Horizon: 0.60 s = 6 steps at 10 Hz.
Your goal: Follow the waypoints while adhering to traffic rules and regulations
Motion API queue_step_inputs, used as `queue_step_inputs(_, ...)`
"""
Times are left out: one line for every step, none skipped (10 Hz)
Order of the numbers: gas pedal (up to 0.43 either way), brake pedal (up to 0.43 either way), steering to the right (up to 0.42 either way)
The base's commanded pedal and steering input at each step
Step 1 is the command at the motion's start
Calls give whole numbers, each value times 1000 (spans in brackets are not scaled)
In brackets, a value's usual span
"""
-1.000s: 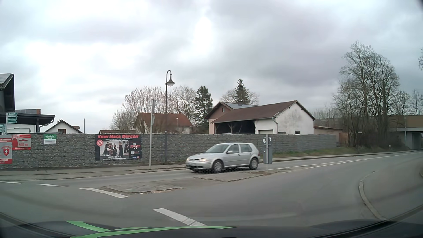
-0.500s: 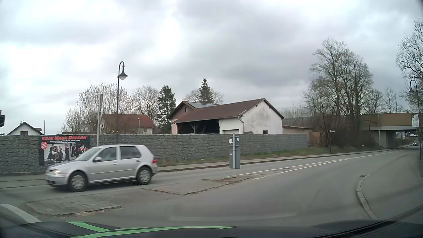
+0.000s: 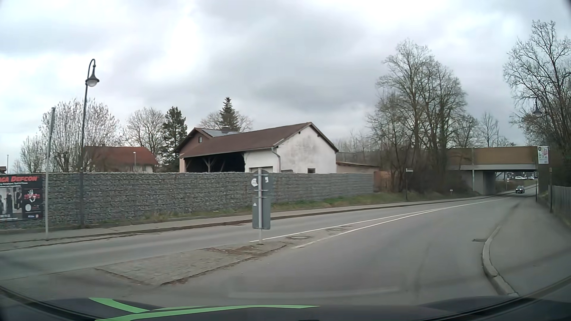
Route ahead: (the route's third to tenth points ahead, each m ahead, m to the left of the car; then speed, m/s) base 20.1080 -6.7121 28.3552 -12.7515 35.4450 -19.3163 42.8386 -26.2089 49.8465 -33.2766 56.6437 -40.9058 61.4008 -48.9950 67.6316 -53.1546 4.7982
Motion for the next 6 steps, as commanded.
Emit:
queue_step_inputs(79, 0, 255)
queue_step_inputs(87, 0, 255)
queue_step_inputs(87, 0, 255)
queue_step_inputs(87, 0, 254)
queue_step_inputs(87, 0, 252)
queue_step_inputs(98, 0, 250)
